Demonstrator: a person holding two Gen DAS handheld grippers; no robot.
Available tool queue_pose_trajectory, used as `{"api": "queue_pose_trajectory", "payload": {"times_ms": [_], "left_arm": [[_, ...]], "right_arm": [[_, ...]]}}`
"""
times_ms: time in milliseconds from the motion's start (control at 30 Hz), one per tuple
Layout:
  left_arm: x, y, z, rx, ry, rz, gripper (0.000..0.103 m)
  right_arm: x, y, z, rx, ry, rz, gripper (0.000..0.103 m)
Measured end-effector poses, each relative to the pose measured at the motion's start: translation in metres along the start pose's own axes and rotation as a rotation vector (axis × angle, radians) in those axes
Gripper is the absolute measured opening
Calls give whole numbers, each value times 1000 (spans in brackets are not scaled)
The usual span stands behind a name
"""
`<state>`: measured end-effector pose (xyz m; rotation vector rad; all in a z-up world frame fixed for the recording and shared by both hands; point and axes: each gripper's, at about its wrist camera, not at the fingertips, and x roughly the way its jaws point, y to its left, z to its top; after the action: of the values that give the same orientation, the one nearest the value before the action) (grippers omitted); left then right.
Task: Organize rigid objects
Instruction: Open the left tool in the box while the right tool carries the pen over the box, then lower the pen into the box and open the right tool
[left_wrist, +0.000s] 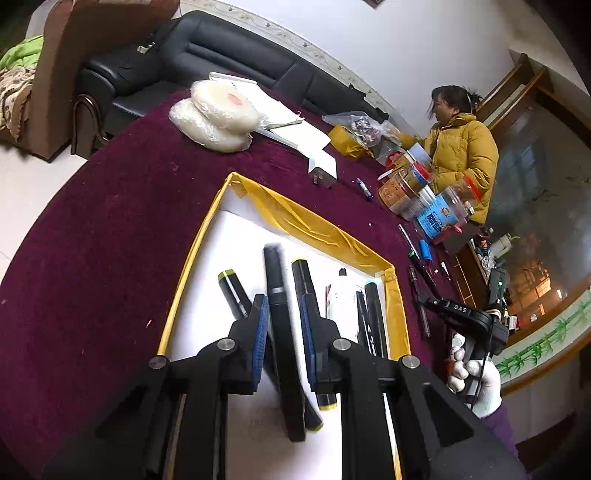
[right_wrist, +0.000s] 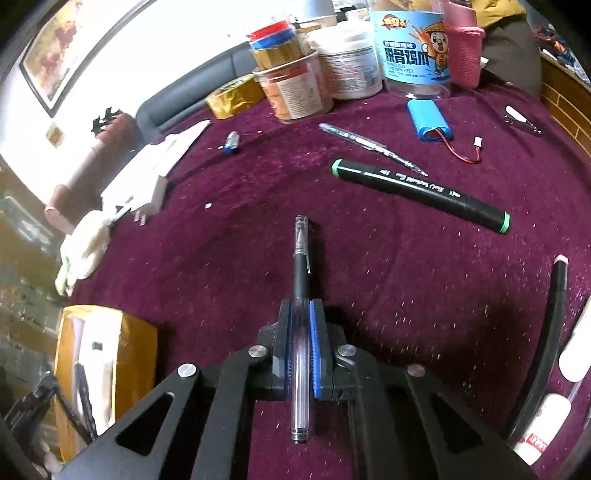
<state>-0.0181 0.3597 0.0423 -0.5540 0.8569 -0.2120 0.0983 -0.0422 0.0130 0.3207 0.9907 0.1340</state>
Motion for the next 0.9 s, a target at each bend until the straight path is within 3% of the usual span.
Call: {"api": "queue_pose_trajectory", "payload": {"times_ms": [267,467,567,667,767,900], "left_arm": [[-35,1,-17,-50,-76,23,37],[-66,9,-43,-116,-153,4,44],[-77,6,-57,-93,-207,45,47],[-75,-1,-66,-24,-202,92,47],[-66,-3,-68,3,-161,73,47],[-71,-1,-72,10,-183,59,47]], "right_arm": [[-32,12,-14,-3,-19,149,7],[-61,49,-25,-68,-11,298,7],[-63,77,-35,-114,28,361,8],[-54,109,-47,-166,89,396,8],[-39,137,-63,-202,160,423,8],[-16,180,-88,-275,254,428,8]]}}
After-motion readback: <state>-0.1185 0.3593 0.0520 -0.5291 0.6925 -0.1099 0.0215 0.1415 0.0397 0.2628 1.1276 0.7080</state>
